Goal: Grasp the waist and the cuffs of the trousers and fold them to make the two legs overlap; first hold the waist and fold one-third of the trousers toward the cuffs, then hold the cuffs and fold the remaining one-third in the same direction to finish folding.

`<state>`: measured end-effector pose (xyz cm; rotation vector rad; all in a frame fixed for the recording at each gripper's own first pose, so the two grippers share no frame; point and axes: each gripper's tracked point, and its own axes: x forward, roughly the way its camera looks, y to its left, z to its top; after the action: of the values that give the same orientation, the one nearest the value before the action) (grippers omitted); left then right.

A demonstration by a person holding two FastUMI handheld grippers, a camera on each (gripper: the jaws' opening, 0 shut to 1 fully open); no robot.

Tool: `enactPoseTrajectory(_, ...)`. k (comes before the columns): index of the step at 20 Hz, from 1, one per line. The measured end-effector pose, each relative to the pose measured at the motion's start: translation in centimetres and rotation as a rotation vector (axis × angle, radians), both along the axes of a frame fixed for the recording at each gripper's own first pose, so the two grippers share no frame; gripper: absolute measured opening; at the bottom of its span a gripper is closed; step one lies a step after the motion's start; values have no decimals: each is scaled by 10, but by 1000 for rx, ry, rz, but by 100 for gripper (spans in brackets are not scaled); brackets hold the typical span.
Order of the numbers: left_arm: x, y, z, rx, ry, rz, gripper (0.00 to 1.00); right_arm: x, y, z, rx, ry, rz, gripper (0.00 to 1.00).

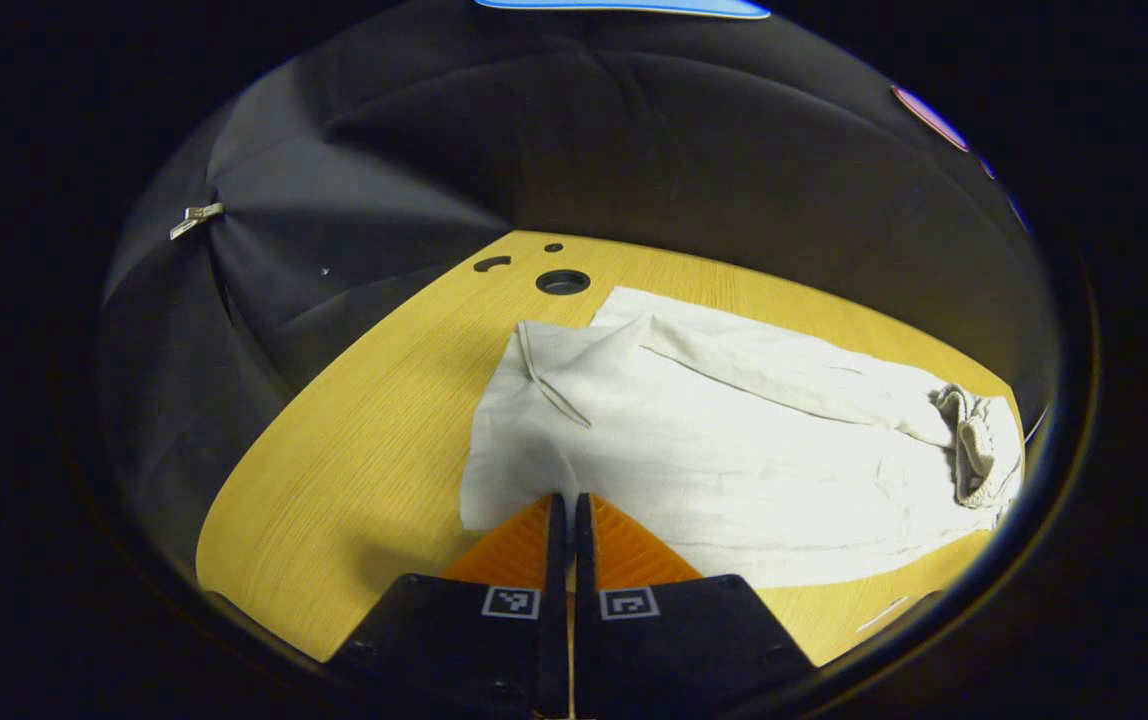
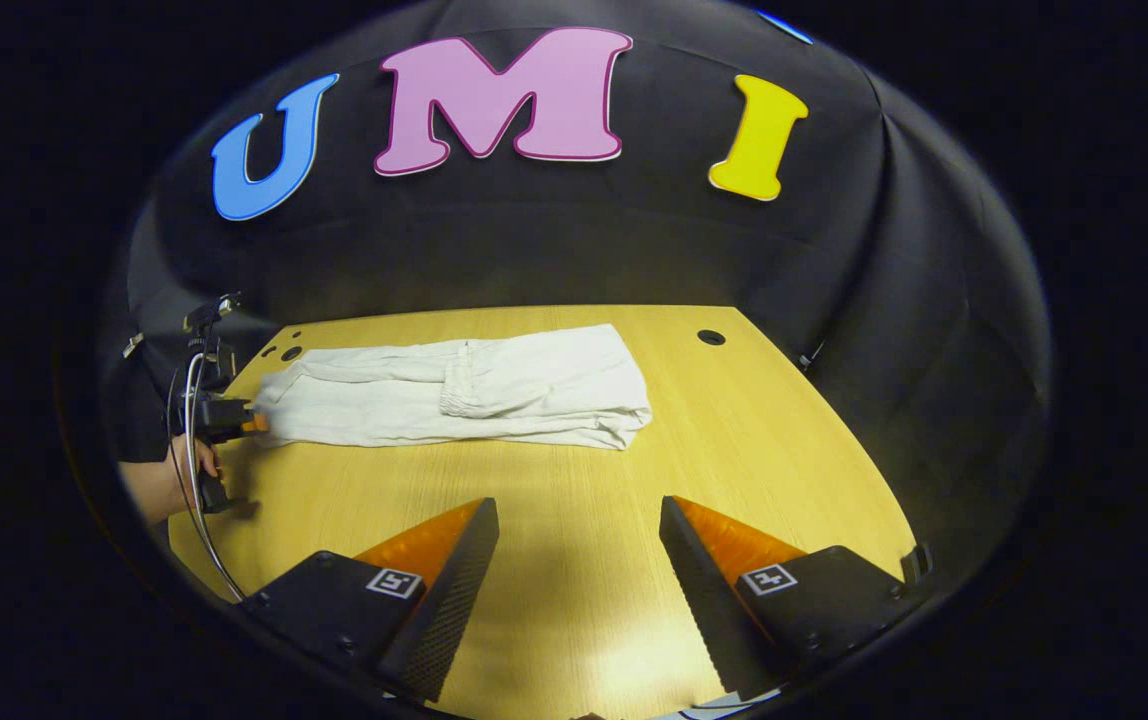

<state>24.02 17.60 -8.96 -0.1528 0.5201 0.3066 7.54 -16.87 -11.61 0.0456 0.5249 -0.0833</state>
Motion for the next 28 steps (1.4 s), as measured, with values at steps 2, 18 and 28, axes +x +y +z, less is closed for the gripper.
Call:
enactPoseTrajectory(2, 0, 1, 1, 8, -7, -45, 6, -12, -15, 9, -13, -7, -15, 99)
enactPoseTrajectory(18, 14, -108, 219, -312, -435, -130, 5, -38, -166, 25, 9, -75, -112, 98)
enactPoseTrajectory(28, 19, -309, 316, -260, -557, -348, 5, -4, -244, 20, 43, -98, -72, 98)
